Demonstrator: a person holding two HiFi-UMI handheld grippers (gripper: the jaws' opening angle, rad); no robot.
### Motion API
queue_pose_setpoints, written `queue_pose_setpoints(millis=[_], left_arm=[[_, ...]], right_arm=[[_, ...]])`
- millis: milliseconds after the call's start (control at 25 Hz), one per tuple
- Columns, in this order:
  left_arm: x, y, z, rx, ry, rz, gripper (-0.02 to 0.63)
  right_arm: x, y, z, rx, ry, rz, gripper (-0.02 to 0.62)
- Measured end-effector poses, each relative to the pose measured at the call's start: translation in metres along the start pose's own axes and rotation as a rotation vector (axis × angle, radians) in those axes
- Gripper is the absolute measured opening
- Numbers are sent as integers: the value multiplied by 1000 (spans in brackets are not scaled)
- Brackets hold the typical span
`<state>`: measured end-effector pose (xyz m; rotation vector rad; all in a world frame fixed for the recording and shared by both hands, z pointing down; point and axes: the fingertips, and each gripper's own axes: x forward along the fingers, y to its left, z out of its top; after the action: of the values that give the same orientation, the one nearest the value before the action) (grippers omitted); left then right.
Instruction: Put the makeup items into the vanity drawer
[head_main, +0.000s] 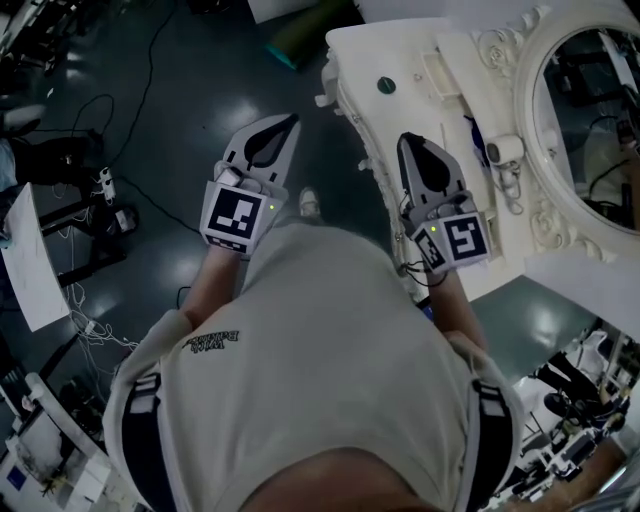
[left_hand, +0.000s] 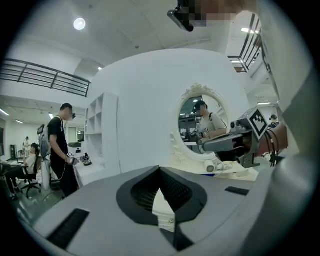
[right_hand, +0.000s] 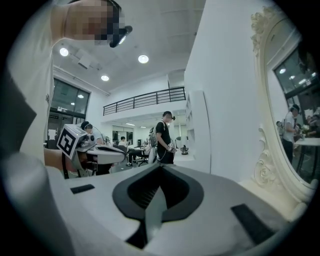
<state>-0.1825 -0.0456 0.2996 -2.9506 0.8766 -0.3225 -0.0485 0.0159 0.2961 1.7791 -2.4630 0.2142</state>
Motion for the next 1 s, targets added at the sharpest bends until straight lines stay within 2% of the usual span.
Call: queue_pose_setpoints(millis=[240, 400, 720, 1000], left_arm=[[13, 28, 7, 7, -14, -37, 12], [18, 36, 6, 3, -35, -38, 12], [27, 42, 4, -17, -22, -22, 12], [40, 52, 7, -41, -8, 27, 12]], right_arm=[[32, -9, 17, -15, -10, -38, 5], [42, -9, 23, -44, -9, -33, 5], [57, -15, 28, -56, 2, 7, 5], [59, -33, 21, -34, 14, 24, 5]])
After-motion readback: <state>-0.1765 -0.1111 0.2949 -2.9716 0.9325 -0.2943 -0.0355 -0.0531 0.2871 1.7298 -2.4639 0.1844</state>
